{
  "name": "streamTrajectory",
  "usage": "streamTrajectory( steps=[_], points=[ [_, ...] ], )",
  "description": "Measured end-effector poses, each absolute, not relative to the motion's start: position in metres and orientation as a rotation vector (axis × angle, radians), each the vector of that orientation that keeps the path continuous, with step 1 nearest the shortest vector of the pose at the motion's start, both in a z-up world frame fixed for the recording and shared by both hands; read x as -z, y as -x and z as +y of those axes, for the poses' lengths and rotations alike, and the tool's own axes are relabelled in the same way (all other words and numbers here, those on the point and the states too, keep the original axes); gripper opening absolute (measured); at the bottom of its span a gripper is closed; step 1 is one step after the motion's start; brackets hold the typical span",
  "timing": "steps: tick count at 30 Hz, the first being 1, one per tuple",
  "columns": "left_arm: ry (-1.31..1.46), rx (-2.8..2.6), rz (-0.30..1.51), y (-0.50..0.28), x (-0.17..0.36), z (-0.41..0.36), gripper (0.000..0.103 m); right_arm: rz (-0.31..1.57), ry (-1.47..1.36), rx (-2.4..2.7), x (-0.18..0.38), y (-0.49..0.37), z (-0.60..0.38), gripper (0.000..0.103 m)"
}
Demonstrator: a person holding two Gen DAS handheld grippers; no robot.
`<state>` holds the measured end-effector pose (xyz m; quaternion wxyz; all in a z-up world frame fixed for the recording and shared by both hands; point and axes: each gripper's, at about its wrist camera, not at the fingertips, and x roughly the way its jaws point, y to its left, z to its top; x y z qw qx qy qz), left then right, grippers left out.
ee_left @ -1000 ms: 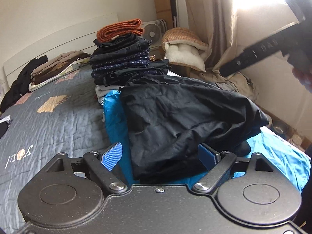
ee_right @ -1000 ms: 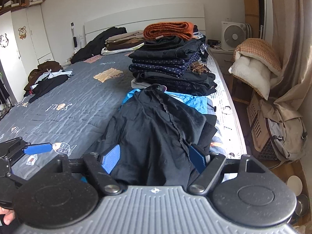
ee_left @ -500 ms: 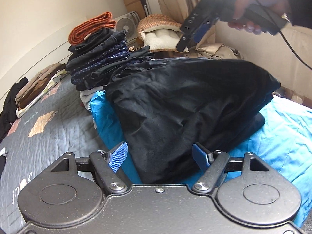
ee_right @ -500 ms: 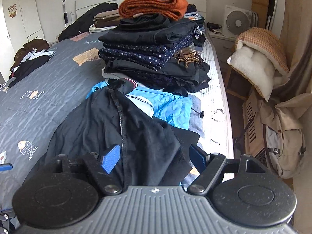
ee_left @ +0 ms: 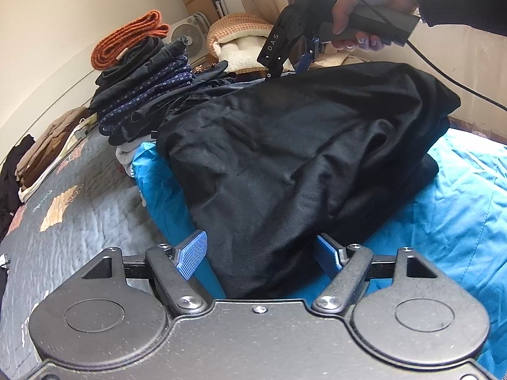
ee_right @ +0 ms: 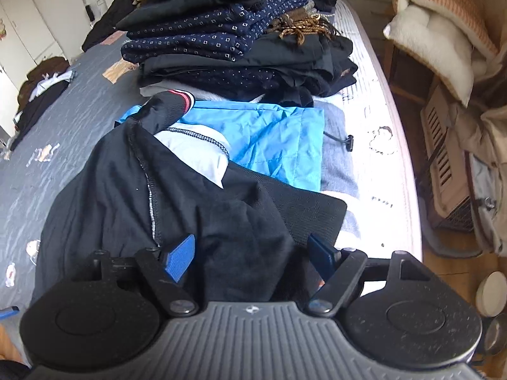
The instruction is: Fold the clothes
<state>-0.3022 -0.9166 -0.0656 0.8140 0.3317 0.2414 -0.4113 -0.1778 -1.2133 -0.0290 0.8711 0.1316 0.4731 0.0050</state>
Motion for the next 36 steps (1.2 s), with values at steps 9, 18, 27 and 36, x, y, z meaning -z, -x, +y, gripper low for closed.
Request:
streamTrajectory(
  steps=[9, 18, 27, 36],
  points=[
    [-0.718, 0.882, 0.517, 0.299, 0.074, -0.921, 0.073, 0.924, -0.389, -0.032, 0.023, 0.195, -1.216, 0.015],
    [-0.727, 0.909, 0.502, 0.300, 0.072, -0.920, 0.073, 0.760, -0.532, 0.010, 0.000, 0.209, -1.252, 0.003],
    [-0.728, 0.993, 0.458, 0.297, 0.069, -0.915, 0.026, 0.826, -0.480, 0.046, 0.020, 0.199, -1.255, 0.003],
    [-0.699, 0.959, 0.509, 0.289, 0.053, -0.904, 0.016, 0.829, -0.476, 0.068, 0.026, 0.199, -1.251, 0.003]
  ],
)
